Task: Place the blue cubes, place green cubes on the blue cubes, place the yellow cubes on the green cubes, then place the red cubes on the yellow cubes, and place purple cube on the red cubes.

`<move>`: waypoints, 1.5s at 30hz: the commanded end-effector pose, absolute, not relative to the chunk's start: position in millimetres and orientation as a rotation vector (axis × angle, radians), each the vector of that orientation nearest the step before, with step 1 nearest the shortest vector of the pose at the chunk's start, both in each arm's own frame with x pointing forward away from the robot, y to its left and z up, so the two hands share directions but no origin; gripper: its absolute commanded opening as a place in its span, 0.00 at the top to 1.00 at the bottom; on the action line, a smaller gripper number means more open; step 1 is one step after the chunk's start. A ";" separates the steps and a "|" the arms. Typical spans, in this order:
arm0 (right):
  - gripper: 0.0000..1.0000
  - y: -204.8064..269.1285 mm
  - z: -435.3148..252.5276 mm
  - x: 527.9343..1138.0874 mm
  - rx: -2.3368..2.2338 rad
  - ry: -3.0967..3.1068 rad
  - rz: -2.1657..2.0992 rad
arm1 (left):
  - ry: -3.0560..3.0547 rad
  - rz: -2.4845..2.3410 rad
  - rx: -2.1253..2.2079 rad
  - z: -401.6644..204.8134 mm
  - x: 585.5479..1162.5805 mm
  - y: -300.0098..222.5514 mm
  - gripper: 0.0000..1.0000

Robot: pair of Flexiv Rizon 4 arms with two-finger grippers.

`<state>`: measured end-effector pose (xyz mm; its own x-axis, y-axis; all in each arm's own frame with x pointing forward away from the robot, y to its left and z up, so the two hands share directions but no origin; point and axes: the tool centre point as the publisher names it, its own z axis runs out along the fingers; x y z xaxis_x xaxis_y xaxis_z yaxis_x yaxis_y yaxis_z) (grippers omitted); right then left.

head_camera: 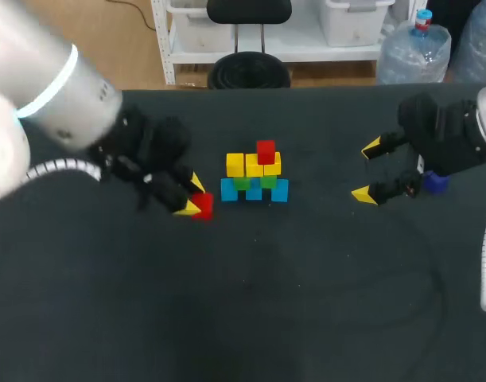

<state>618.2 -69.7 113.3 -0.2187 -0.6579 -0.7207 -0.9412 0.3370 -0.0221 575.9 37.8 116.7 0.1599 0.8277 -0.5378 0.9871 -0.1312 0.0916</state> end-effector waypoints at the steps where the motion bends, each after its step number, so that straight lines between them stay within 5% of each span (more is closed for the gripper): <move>1: 0.00 -69.8 112.1 619.1 -1.397 1.960 0.574 | 1.713 -0.856 2.177 122.5 590.7 45.3 1.00; 45: 0.00 -69.8 112.1 619.1 -1.397 1.960 0.574 | 1.580 -0.905 2.110 137.6 685.0 -9.4 1.00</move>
<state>618.2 -69.7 113.3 -0.2187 -0.6579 -0.7207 -0.9412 0.3370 -0.0220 676.3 -5.8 140.8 0.1720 0.7193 -0.6730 0.9598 -0.2762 -0.0498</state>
